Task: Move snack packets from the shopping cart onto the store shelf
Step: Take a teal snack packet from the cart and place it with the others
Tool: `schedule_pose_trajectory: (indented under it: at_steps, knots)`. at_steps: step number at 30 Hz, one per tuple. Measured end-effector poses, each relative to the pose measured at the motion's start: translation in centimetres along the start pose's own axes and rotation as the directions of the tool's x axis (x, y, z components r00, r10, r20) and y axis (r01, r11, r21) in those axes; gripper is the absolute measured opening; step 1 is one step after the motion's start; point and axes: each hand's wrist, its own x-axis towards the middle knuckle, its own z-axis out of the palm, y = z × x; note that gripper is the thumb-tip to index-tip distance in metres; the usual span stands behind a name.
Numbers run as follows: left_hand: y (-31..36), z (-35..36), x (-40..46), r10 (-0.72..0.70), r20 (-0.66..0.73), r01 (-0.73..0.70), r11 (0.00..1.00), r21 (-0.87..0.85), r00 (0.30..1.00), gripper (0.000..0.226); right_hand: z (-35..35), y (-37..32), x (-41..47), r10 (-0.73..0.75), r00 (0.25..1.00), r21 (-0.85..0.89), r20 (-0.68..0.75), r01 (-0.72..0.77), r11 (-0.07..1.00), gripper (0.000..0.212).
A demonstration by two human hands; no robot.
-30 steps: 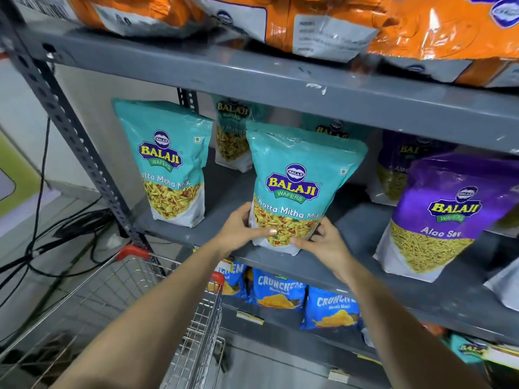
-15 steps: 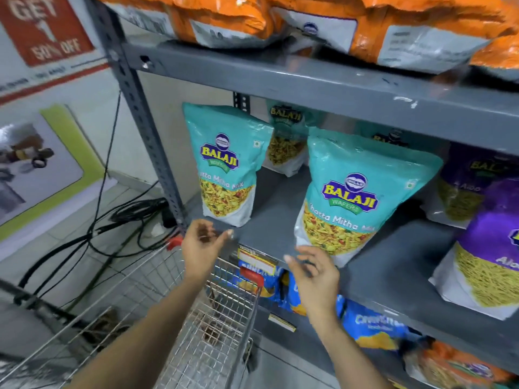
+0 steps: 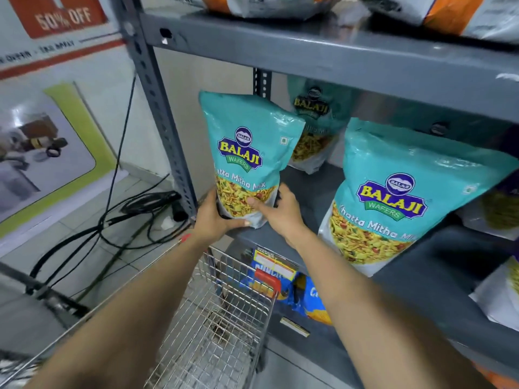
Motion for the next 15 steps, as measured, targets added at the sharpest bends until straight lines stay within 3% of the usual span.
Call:
schedule_pose_trajectory:
  at_steps: [4, 6, 9, 13, 15]
  knots:
    - [0.2, 0.2, -0.8, 0.004, -0.002, -0.004, 1.000, 0.008, 1.000, 0.110, -0.3, -0.1, -0.8, 0.008, 1.000, -0.005, 0.024, -0.008, 1.000, 0.064]
    - [0.7, 0.1, -1.1, -0.009, 0.006, 0.009, 1.000, -0.008, 1.000, 0.110, -0.5, -0.8, -1.0, 0.017, 0.999, 0.003, 0.044, -0.017, 1.000, 0.072]
    - [1.8, -0.6, -0.6, -0.045, 0.094, 0.060, 0.985, -0.159, 0.995, 0.110, -0.9, -2.9, -0.7, -0.016, 1.000, 0.122, 0.011, 0.014, 0.992, 0.079]
    - [4.1, -1.3, 0.5, -0.067, 0.143, 0.107, 0.950, -0.294, 0.987, 0.109, -1.5, -7.7, 0.5, -0.105, 0.977, 0.282, -0.188, 0.156, 0.947, 0.027]
    - [4.5, -1.1, 0.5, -0.074, 0.133, 0.113, 0.944, -0.311, 0.988, 0.102, -1.4, -9.0, 0.7, -0.091, 0.963, 0.283, -0.254, 0.164, 0.945, 0.016]
